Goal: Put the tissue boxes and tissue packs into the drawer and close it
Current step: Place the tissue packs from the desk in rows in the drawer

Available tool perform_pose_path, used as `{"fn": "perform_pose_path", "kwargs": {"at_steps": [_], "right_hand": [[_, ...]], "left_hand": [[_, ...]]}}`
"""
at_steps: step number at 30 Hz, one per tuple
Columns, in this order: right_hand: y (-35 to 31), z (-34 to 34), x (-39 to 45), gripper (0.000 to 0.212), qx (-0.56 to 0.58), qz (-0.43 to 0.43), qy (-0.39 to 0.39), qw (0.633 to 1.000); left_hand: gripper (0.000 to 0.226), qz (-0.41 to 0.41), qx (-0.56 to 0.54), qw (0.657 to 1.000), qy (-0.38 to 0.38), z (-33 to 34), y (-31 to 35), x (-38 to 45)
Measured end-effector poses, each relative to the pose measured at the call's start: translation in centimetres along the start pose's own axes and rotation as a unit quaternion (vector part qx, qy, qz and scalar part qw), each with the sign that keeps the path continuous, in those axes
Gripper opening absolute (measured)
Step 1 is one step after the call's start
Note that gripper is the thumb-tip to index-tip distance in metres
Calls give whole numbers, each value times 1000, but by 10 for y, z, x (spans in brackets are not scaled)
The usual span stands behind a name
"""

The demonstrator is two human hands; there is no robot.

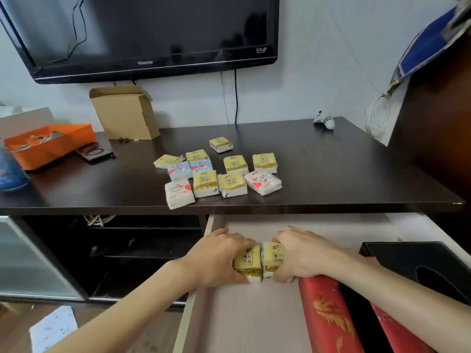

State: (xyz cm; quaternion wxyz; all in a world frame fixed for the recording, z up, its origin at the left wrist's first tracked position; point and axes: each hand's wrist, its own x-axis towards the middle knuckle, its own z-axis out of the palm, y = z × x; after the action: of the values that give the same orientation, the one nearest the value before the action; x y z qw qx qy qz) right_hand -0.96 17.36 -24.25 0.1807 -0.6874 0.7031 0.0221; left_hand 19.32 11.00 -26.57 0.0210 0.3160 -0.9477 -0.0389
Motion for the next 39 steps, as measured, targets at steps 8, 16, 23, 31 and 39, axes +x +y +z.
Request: {"fn": "perform_pose_path", "kwargs": {"at_steps": [8, 16, 23, 31, 39], "right_hand": [[-10, 1, 5, 50, -51, 16, -45, 998], [-11, 3, 7, 43, -26, -1, -20, 999], [-10, 3, 3, 56, -26, -11, 2, 1000], [-10, -41, -8, 35, 59, -56, 145, 986], [-46, -90, 68, 37, 80, -186, 228, 952]], "left_hand": [[60, 0, 48, 999, -9, 5, -1, 3], [65, 2, 53, 999, -8, 4, 0, 3], [74, -5, 25, 1000, 12, 2, 3, -1], [38, -15, -139, 977, 163, -45, -8, -20], [57, -137, -10, 984, 111, -111, -83, 25]]}}
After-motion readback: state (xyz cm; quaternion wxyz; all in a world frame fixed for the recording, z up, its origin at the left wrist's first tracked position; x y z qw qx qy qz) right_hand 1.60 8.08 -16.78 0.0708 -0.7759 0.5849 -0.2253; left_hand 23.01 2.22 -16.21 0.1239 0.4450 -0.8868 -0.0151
